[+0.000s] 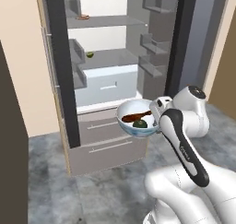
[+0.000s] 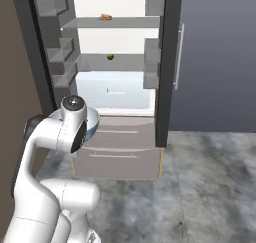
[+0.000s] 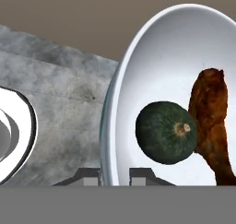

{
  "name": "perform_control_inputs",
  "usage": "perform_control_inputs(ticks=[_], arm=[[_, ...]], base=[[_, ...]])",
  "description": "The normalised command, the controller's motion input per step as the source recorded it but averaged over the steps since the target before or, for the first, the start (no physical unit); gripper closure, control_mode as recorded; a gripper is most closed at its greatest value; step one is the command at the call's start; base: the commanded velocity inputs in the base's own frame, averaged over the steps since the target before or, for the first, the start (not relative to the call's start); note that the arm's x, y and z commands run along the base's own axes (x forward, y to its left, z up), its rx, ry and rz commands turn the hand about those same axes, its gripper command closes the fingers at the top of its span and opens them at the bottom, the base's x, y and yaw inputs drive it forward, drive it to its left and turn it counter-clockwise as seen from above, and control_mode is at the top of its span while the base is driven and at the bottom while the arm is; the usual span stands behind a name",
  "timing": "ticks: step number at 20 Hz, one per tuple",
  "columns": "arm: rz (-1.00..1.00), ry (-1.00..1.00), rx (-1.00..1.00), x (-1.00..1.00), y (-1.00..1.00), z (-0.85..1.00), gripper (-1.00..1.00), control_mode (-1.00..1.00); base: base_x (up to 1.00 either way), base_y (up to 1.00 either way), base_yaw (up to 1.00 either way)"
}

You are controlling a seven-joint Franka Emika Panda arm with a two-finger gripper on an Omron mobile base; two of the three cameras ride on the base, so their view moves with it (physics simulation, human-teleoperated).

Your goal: Pick the chicken drumstick and squash from their plates and place them in the bowl. Then put the bowl in the fridge.

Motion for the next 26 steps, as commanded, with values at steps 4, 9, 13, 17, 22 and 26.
perform_control_inputs(ticks=[4,9,13,17,22,26], arm=[[0.00,0.00,0.00,0.00,0.00,0.00,1.00,1.00],[0.00,0.00,0.00,0.00,0.00,0.00,1.00,1.00],[0.00,0.00,0.00,0.00,0.00,0.00,1.00,1.00],[0.00,0.00,0.00,0.00,0.00,0.00,1.00,1.00],[0.00,0.00,0.00,0.00,0.00,0.00,1.00,1.00],[0.00,0.00,0.00,0.00,0.00,0.00,1.00,1.00]], base=[[0.67,-0.26,0.00],[0.56,-0.08,0.02],[0.54,-0.09,0.04],[0.56,-0.14,0.01],[0.60,-0.15,0.00],[0.55,-0.03,0.00]])
